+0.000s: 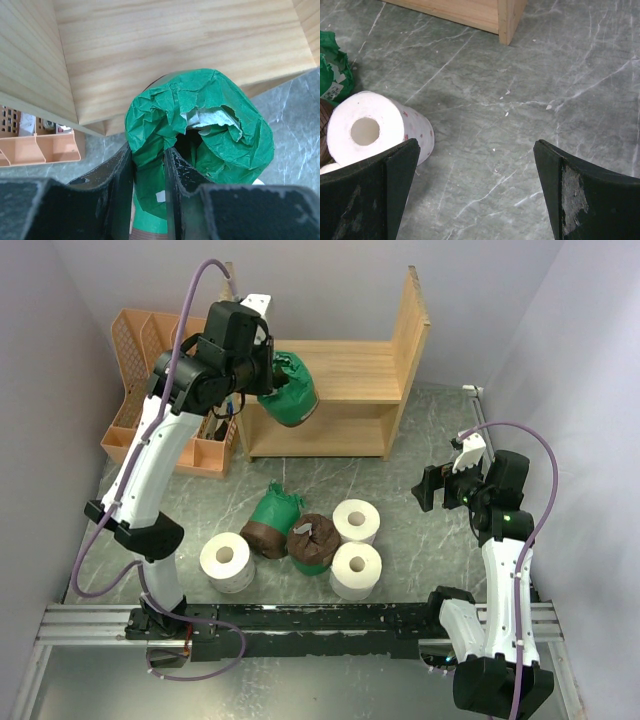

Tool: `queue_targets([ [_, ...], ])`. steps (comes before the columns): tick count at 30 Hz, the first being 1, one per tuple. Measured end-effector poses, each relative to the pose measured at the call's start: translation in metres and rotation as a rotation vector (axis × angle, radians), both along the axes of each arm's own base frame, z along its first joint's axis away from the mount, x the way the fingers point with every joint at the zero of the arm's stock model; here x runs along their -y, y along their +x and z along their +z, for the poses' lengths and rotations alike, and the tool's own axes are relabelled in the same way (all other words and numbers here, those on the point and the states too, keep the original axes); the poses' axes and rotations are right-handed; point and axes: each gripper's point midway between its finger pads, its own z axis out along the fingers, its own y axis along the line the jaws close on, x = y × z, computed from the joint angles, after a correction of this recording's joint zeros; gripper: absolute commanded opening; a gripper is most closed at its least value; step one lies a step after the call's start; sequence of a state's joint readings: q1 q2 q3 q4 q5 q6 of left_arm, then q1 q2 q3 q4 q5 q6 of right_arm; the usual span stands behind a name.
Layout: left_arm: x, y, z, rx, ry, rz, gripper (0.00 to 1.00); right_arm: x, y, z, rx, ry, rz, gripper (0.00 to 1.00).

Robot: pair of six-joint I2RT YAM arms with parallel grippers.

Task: Place and organize the paper towels onto the shelf

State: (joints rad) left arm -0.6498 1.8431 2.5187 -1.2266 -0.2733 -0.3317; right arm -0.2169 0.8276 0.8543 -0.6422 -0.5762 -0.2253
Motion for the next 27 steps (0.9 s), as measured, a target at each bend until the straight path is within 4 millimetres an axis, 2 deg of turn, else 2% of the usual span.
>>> queue_targets([
  [12,-0.007,0.027,0.027,0.140,-0.033,0.111,0.07,0.000,-0.001,0.001,0.006,-0.001,0.000,1.00],
  [20,-0.010,0.035,0.032,0.172,-0.064,0.174,0.08,0.000,-0.001,0.003,0.014,-0.003,0.000,1.00],
  [27,-0.013,0.042,0.028,0.168,-0.057,0.193,0.09,0.000,-0.002,0.004,0.018,-0.003,0.000,1.00],
])
